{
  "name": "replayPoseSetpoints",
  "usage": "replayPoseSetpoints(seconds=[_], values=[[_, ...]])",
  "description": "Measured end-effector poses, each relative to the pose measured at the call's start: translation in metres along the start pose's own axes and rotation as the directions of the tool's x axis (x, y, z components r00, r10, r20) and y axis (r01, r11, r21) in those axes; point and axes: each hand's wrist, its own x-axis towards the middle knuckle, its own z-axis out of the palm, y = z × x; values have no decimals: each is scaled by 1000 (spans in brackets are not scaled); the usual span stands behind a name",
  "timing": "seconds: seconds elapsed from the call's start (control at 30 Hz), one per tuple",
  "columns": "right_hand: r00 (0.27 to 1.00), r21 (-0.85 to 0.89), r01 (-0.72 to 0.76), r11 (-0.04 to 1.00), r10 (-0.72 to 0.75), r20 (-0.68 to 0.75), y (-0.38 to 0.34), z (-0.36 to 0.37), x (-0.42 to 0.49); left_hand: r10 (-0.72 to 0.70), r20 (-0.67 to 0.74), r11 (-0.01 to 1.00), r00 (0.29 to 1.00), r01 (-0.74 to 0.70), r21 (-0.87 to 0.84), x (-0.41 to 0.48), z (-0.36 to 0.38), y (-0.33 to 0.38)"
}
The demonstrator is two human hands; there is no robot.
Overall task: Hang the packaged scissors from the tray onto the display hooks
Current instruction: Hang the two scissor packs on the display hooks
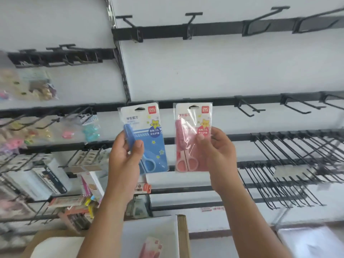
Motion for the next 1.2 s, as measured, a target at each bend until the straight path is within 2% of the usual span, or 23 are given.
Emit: replayPoseSetpoints(seconds=[0.4,0.67,0.93,1.2], values=[[986,40,169,985,-168,-27,-61,64,62,177,16,980,984,-175,-91,96,2,58],[981,46,182,982,-178,-74,-68,78,95,200,0,970,980,-198,-141,144,9,74],[982,42,178,983,-176,-62,-68,73,120,211,-83,962,974,-222,-158,162,21,69],[981,47,177,983,-172,-88,-67,61,126,181,-131,977,975,-193,-90,169,28,50]])
